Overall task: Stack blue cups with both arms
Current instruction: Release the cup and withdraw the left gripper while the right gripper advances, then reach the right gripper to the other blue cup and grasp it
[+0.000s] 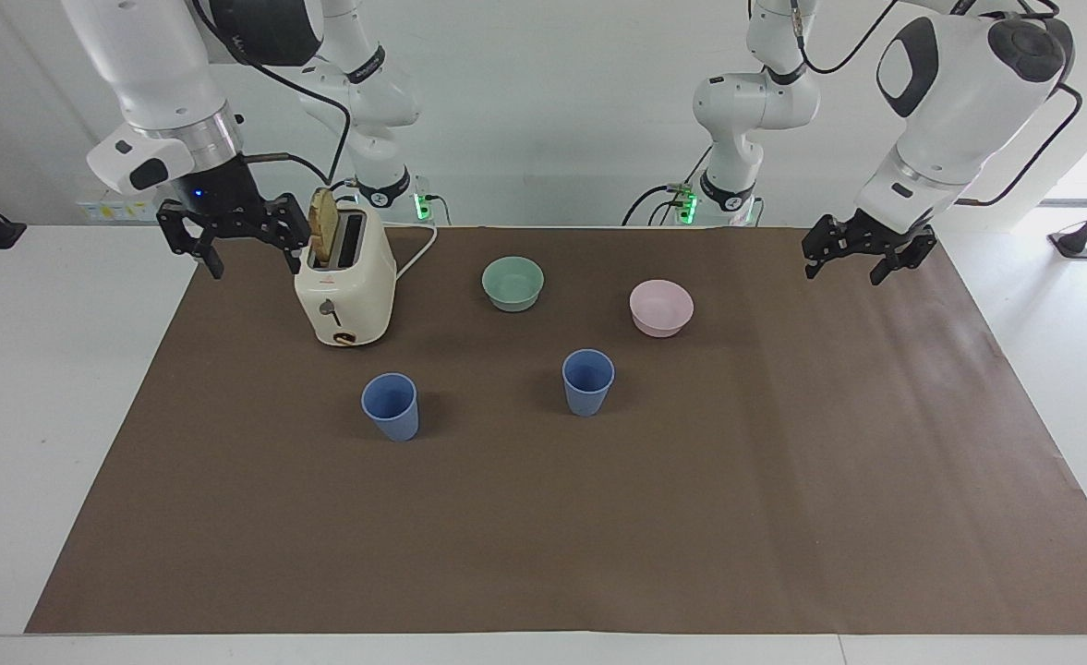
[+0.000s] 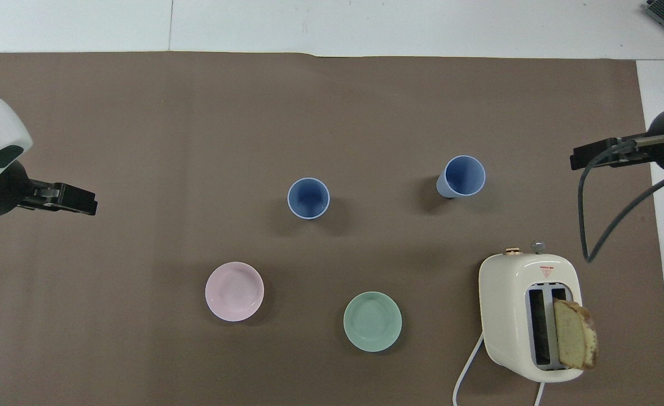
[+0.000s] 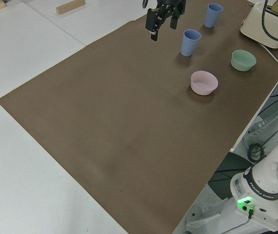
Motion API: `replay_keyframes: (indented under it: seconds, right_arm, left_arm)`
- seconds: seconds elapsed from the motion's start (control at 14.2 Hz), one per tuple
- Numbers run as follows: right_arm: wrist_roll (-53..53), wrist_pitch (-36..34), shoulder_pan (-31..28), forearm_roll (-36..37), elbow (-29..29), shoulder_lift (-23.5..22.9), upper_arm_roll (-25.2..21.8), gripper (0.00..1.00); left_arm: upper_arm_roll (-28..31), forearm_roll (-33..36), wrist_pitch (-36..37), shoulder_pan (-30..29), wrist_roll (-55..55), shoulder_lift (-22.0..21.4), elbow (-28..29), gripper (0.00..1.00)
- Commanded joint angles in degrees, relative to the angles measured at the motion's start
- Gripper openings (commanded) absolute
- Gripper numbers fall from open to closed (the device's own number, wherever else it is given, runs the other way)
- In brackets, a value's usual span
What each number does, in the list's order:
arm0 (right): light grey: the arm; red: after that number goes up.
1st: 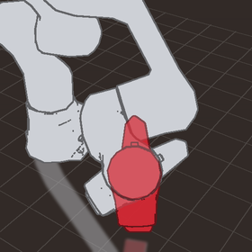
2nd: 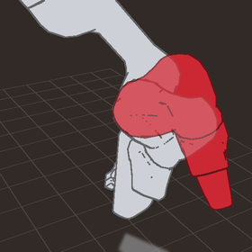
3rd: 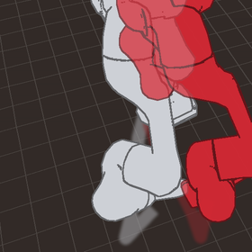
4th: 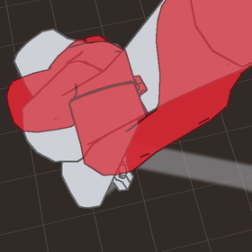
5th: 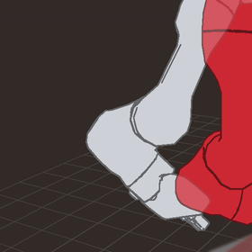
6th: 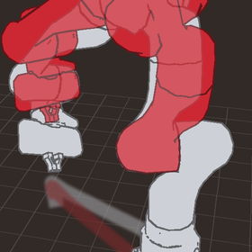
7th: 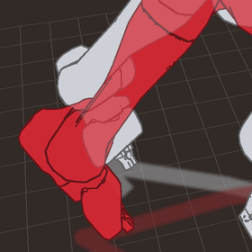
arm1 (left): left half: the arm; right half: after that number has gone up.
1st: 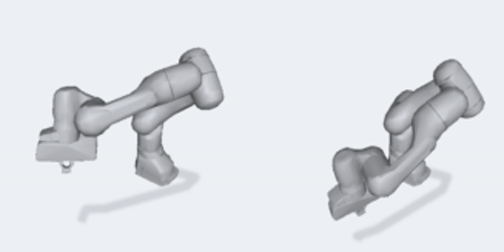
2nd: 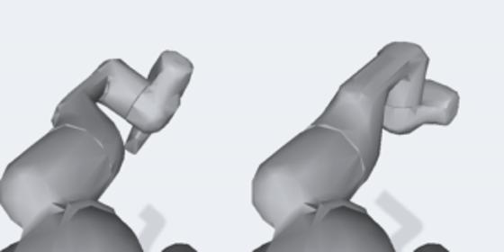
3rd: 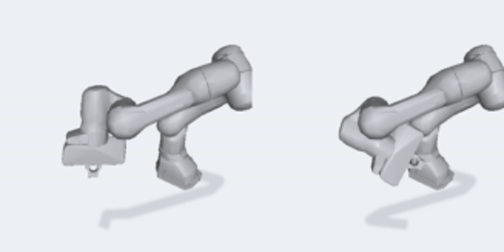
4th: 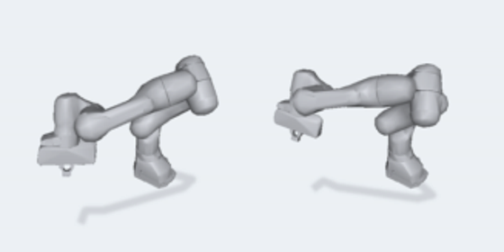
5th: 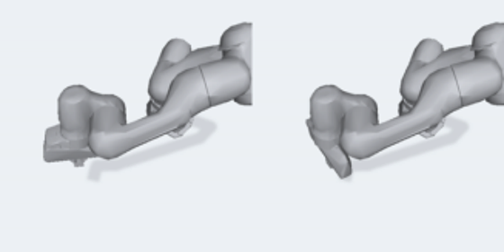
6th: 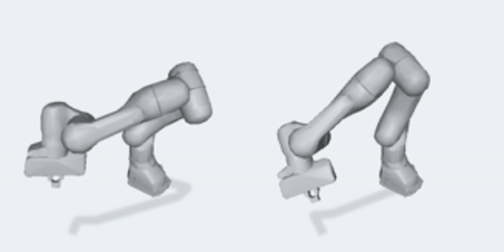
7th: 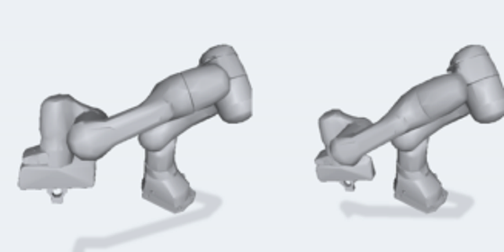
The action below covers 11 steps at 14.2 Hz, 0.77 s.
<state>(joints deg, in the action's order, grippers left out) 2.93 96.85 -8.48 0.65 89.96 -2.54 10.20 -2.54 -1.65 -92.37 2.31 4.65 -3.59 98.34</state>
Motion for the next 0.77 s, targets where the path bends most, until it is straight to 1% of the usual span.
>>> replay_keyframes:
  seconds: [0.0, 0.14, 0.28, 0.42, 0.49, 0.63, 0.7]
  right_arm:
    - [0.68, 4.21, 0.74, -1.36, 5.92, 0.53, 0.08, 1.0]
    - [0.59, 8.51, 1.45, -1.36, 9.69, -0.35, 0.08, 1.0]
    - [0.59, 12.99, 1.97, -1.36, 11.99, -2.98, 0.08, 1.0]
    - [0.59, 16.6, 3.46, -1.36, 12.26, -6.06, -0.01, 1.0]
    - [0.68, 18.53, 3.56, -1.36, 12.26, -6.85, -0.01, 1.0]
    - [0.76, 19.69, 3.56, -1.36, 12.61, -7.3, 0.08, 1.0]
    - [0.77, 19.69, 3.56, -1.36, 12.7, -8.35, -0.01, 1.0]
  left_arm:
    - [-0.54, 2.62, 5.08, -0.64, 0.88, -0.71, -4.47, 1.0]
    - [-0.54, 2.35, 5.17, -0.64, 0.45, -0.98, -4.3, 1.0]
    - [-0.62, 2.35, 5.26, -0.64, 0.18, -1.07, -4.21, 1.0]
    - [-0.28, 1.92, 5.27, -0.73, 0.09, -1.15, -4.82, 1.0]
    - [-0.01, 1.91, 5.61, -0.73, 0.09, -1.42, -5.96, 1.0]
    - [0.17, 2.0, 8.07, -0.64, 0.18, -1.77, -7.19, 1.0]
    - [0.25, 2.0, 9.3, -0.64, 0.18, -2.12, -7.29, 1.0]
